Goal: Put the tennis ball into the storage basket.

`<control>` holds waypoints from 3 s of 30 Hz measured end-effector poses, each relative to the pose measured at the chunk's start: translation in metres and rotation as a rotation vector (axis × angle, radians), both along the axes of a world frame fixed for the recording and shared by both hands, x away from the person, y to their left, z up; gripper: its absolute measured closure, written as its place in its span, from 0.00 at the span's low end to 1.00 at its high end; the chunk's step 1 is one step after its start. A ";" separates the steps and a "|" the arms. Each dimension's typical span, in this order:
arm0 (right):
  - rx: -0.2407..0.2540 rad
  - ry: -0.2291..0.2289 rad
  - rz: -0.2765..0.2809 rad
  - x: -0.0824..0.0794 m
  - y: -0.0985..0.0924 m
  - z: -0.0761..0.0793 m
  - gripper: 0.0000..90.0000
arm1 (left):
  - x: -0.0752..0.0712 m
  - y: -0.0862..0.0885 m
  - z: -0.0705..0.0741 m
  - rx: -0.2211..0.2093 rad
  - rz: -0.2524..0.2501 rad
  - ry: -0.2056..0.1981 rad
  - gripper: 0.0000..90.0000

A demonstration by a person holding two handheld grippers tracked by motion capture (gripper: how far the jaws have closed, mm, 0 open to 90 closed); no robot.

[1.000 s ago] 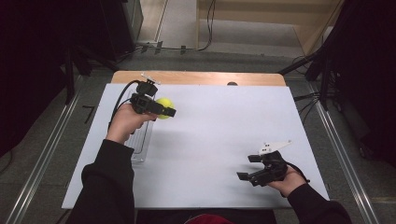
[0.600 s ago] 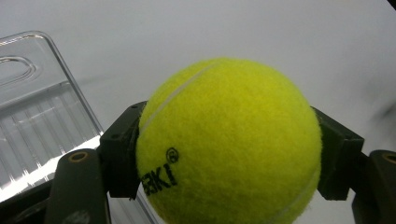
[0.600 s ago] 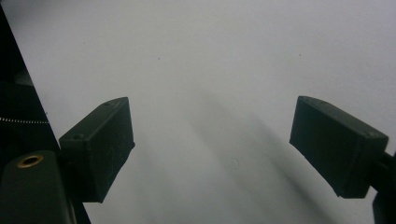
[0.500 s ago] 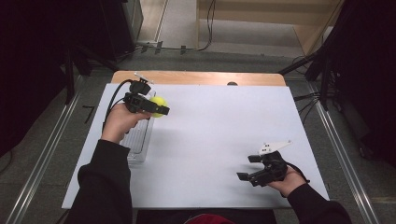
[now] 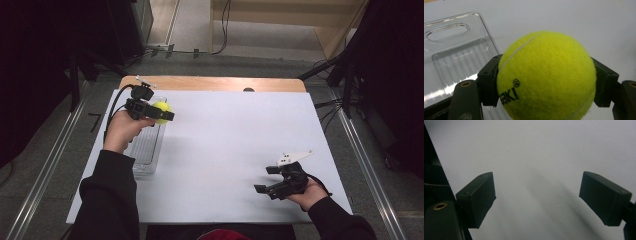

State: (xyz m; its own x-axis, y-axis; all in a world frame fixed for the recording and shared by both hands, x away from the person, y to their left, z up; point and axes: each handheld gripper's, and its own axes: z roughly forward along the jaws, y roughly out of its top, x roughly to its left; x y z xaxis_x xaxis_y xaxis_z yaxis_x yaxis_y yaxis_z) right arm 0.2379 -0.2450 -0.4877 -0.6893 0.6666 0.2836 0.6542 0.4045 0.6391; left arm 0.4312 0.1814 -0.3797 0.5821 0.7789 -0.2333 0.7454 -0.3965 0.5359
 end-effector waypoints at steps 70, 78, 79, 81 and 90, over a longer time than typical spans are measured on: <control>-0.002 -0.002 -0.002 -0.001 0.000 0.000 0.13 | 0.013 0.038 -0.033 0.048 0.212 0.033 0.29; -0.003 -0.002 -0.001 -0.001 0.000 0.000 0.13 | 0.014 0.037 -0.040 0.071 0.213 0.049 0.29; -0.003 -0.002 -0.001 -0.001 0.000 0.000 0.13 | 0.015 0.037 -0.041 0.075 0.214 0.049 0.29; -0.002 -0.003 -0.001 -0.001 0.000 0.000 0.13 | 0.015 0.037 -0.041 0.080 0.217 0.051 0.29; -0.003 -0.004 0.000 -0.001 0.000 0.000 0.13 | 0.015 0.037 -0.041 0.091 0.208 0.052 0.28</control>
